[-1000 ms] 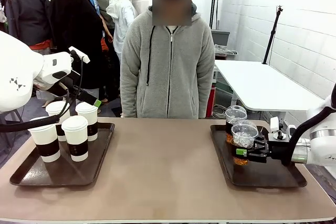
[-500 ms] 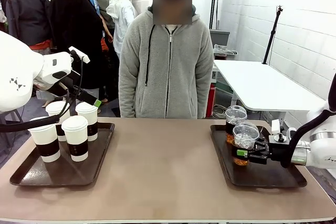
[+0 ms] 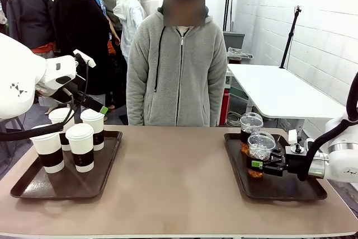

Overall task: Distribute the coffee onto the tray.
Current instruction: Pick up another iced Americano from the middle of the table and place it on the right Handle tray.

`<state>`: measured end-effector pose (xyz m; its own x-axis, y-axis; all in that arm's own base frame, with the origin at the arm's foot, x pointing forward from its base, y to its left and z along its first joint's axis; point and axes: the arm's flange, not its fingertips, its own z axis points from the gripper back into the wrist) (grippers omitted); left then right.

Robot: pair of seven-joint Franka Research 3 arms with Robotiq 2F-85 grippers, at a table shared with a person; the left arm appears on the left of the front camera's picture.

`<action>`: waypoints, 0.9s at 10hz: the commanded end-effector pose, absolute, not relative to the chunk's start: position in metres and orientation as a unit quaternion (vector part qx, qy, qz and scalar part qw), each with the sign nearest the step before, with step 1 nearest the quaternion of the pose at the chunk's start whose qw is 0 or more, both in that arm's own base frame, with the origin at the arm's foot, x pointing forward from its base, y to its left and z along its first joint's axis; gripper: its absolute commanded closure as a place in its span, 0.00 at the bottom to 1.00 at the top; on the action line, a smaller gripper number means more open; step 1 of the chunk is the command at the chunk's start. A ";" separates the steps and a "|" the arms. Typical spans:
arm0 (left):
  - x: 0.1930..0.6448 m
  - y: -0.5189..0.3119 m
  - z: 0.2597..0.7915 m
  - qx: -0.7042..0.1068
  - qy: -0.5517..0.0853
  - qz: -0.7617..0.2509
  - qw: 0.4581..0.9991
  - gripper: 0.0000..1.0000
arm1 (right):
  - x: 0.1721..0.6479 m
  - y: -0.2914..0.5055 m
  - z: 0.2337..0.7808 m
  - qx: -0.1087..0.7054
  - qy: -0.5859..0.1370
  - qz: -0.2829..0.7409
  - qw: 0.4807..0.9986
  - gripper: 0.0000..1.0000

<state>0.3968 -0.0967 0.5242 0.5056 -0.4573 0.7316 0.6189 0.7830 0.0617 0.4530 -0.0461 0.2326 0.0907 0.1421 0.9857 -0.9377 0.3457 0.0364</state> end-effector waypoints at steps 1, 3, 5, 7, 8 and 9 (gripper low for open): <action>0.398 -0.096 0.525 -0.104 -0.384 -0.312 0.863 0.00 | 0.462 -0.046 0.229 0.388 -0.526 0.405 0.639 0.34; 0.398 -0.096 0.525 -0.104 -0.384 -0.312 0.863 0.00 | 0.464 -0.046 0.225 0.387 -0.517 0.401 0.650 0.34; 0.398 -0.096 0.525 -0.104 -0.384 -0.312 0.863 0.00 | 0.463 -0.045 0.225 0.393 -0.502 0.398 0.660 0.15; 0.398 -0.096 0.525 -0.104 -0.384 -0.312 0.863 0.00 | 0.461 -0.045 0.227 0.391 -0.497 0.395 0.666 0.00; 0.398 -0.096 0.525 -0.104 -0.384 -0.312 0.863 0.00 | 0.460 -0.045 0.228 0.391 -0.495 0.394 0.668 0.00; 0.398 -0.096 0.525 -0.104 -0.384 -0.312 0.863 0.00 | 0.457 -0.045 0.229 0.390 -0.493 0.394 0.671 0.00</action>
<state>0.3968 -0.0967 0.5242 0.5056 -0.4573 0.7316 0.6189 0.7830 0.0617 0.4581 -0.0477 0.2258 0.1777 0.1350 0.9748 -0.9196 0.3755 0.1156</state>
